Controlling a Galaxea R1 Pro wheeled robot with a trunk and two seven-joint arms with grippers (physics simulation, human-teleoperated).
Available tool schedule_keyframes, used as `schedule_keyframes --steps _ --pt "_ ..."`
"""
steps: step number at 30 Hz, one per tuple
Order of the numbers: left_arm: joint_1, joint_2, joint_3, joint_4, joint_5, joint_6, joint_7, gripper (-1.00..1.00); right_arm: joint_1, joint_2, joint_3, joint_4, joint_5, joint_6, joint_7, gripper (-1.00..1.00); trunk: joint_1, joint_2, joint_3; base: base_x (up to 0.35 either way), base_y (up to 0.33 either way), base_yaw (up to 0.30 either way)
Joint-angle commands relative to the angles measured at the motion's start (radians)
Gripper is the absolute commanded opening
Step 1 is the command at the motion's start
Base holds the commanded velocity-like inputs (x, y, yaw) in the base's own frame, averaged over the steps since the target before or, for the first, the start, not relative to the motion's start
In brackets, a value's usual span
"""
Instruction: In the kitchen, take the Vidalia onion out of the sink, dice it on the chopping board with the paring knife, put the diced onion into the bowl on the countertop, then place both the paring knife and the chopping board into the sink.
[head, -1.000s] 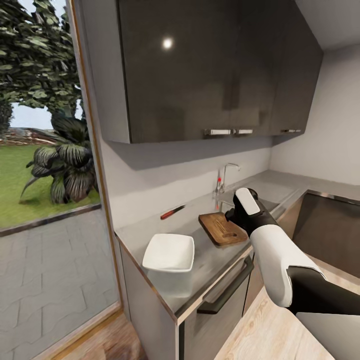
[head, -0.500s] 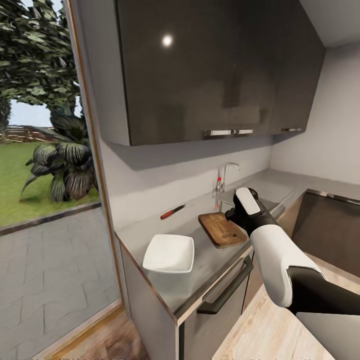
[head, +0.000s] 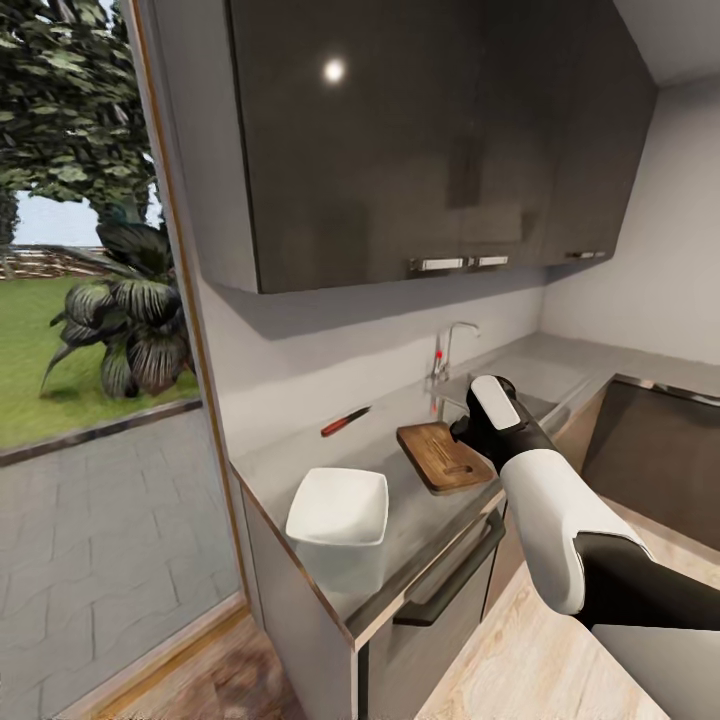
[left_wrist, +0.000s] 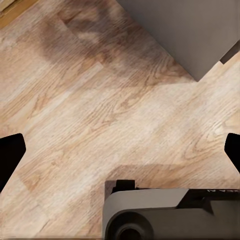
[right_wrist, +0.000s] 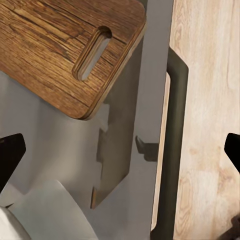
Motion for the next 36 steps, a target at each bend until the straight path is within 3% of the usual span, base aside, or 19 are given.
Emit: schedule_keyframes --steps 1,13,15,19,25,36 --pt "0.000 0.000 -0.005 -0.002 0.000 -0.001 0.007 1.00 -0.001 0.001 -0.004 -0.002 -0.002 0.008 -0.005 1.00 -0.004 0.006 0.000 0.000 0.000 0.000" --pt "0.000 0.000 -0.005 -0.002 0.000 -0.001 0.007 1.00 -0.001 -0.001 -0.007 -0.009 -0.001 0.009 -0.007 1.00 -0.050 0.090 0.027 0.000 0.000 0.000" --pt "0.000 0.000 -0.005 -0.002 0.000 -0.001 0.007 1.00 -0.001 -0.009 -0.008 -0.010 -0.001 0.009 -0.007 1.00 -0.057 0.104 0.033 0.000 0.000 0.000" --pt "0.000 0.000 -0.005 -0.002 0.000 -0.001 0.007 1.00 -0.002 -0.057 -0.007 -0.013 -0.004 0.011 -0.007 1.00 -0.073 0.132 0.045 0.000 0.000 0.000" --pt "0.000 0.000 -0.005 -0.002 0.000 -0.001 0.007 1.00 -0.002 -0.084 -0.007 -0.006 -0.006 0.017 0.000 1.00 -0.096 0.174 0.064 0.000 0.000 0.000" --pt "0.000 0.001 -0.005 -0.002 0.000 -0.002 0.007 1.00 -0.002 -0.092 -0.003 -0.009 -0.004 0.019 0.009 1.00 -0.138 0.251 0.099 0.000 0.000 0.000"
